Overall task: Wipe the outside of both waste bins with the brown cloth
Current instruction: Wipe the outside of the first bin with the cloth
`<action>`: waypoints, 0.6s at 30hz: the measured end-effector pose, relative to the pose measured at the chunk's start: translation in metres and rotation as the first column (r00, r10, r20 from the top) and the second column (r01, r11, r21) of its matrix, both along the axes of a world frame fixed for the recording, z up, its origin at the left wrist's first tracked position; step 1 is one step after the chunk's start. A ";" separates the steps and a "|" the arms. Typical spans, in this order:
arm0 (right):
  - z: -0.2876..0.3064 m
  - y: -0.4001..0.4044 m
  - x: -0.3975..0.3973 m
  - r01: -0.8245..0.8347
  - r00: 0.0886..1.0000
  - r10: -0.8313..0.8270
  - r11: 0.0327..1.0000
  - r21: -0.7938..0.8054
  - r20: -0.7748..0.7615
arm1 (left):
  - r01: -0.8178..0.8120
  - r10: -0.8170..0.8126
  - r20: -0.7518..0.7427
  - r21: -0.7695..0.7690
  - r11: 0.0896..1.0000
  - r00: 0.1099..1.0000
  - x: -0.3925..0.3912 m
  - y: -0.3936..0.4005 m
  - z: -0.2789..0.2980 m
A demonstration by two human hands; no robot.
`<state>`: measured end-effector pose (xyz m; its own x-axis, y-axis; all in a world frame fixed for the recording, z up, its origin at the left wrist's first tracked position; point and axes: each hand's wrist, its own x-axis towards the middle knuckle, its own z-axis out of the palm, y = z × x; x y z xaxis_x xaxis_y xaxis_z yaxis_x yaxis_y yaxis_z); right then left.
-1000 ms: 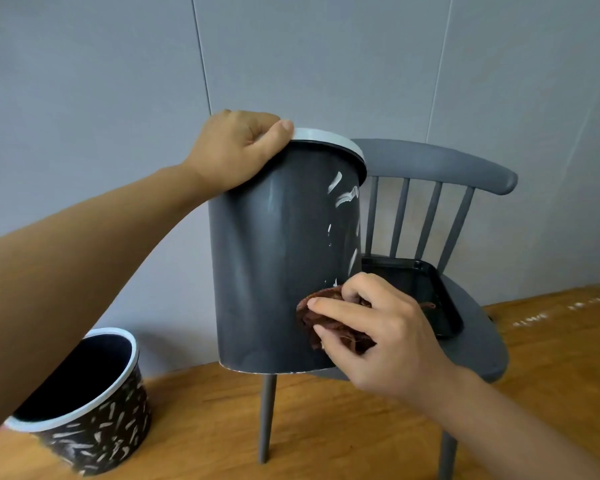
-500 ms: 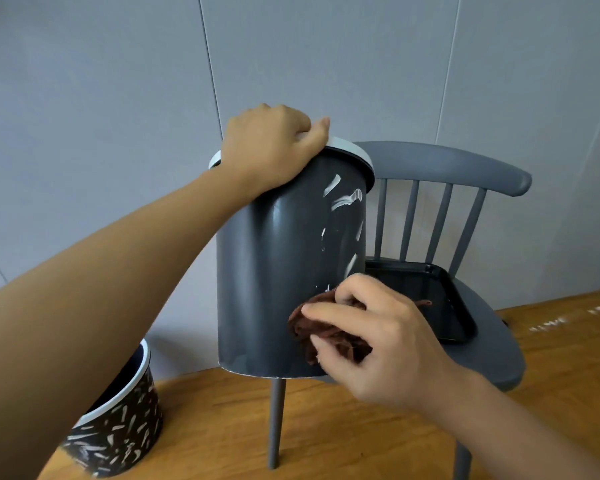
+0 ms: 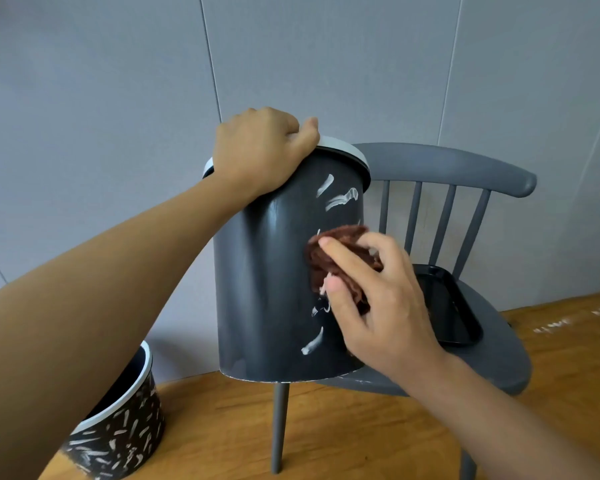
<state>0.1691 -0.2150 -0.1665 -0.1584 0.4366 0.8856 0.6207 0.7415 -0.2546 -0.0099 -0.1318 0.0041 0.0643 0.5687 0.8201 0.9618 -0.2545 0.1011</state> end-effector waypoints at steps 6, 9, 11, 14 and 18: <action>-0.019 -0.027 -0.001 -0.124 0.974 0.108 0.990 0.067 0.201 | 0.021 -0.021 0.018 -0.018 1.000 1.000 -0.001 -0.003 0.000; 0.001 -0.020 -0.001 -0.118 0.988 0.116 0.993 0.010 0.105 | 0.028 -0.028 0.015 0.001 1.000 0.999 -0.006 -0.005 -0.001; 0.016 -0.007 -0.001 -0.062 0.998 0.062 0.998 -0.020 -0.001 | 0.031 -0.031 0.013 0.008 0.999 0.999 -0.006 -0.007 -0.001; 0.021 0.003 -0.003 -0.010 1.000 0.010 1.000 -0.017 -0.015 | 0.022 -0.022 0.014 -0.002 1.000 1.000 -0.005 -0.007 -0.001; -0.012 -0.020 0.002 -0.166 0.974 0.159 0.986 0.030 0.161 | -0.006 0.007 0.051 -0.030 1.000 0.999 -0.011 -0.001 0.001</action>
<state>0.1716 -0.2353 -0.1785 -0.3629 0.3556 0.8613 0.5208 0.8439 -0.1290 -0.0204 -0.1323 0.0047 0.0190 0.5929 0.8051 0.9568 -0.2445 0.1575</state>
